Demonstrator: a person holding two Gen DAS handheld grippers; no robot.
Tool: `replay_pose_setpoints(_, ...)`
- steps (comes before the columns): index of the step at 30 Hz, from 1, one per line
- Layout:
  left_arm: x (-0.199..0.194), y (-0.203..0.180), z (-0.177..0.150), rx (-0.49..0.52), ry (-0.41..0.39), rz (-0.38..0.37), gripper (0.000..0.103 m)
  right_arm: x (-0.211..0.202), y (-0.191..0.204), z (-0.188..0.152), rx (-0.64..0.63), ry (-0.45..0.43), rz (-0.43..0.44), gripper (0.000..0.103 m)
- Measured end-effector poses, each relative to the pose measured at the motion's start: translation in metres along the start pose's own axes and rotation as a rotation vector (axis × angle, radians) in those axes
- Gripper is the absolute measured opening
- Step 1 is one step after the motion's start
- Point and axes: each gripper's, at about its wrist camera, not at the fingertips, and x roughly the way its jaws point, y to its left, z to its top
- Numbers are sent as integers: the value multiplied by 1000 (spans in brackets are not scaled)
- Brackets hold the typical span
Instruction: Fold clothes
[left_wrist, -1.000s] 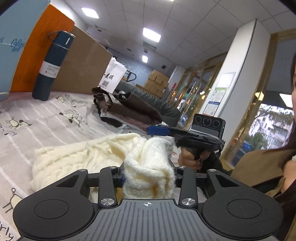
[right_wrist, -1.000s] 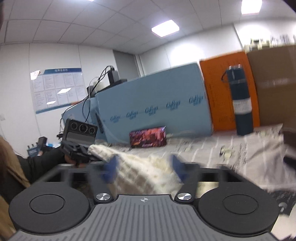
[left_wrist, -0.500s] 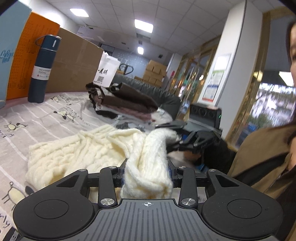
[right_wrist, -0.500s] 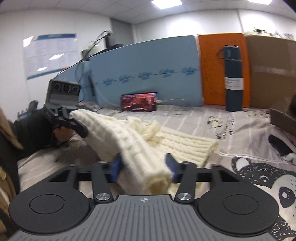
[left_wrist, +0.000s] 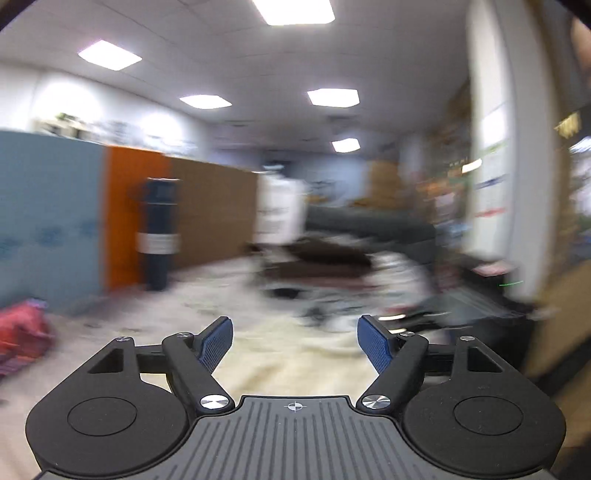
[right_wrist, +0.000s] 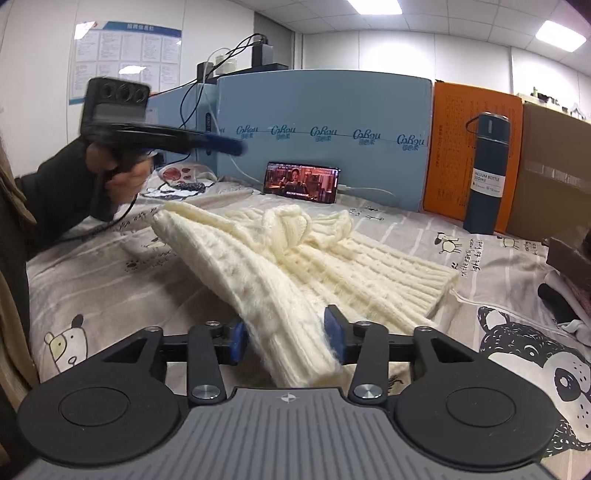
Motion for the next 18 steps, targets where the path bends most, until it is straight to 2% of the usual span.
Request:
replay_pose_setpoints(1,11,-1,0,27,37,50,76,0,2,0,-12,4,-5,43)
replay_pose_setpoints(2,24,-3,0,49,78,68,76,0,5,-1,-25,10,-10,46)
replay_pose_setpoints(4,49,-6,-1,75,157,50,76,0,7,-1,-38,16,-12,50)
replay_pose_setpoints(7,83,-15,-8,159,315,18,76,-1,10,-1,-58,25,-19,56)
replay_pose_setpoints(9,90,-20,-12,191,341,29,77,0,12,-1,-73,37,-19,58)
replay_pose_setpoints(14,66,-22,-2,197,249,97,81,-1,12,-2,-72,34,-16,59)
replay_pose_setpoints(16,43,-21,2,204,189,136,85,-2,12,-2,-67,32,-16,59)
replay_pose_setpoints(18,18,-26,2,216,142,148,94,-2,11,-2,-58,27,-16,59)
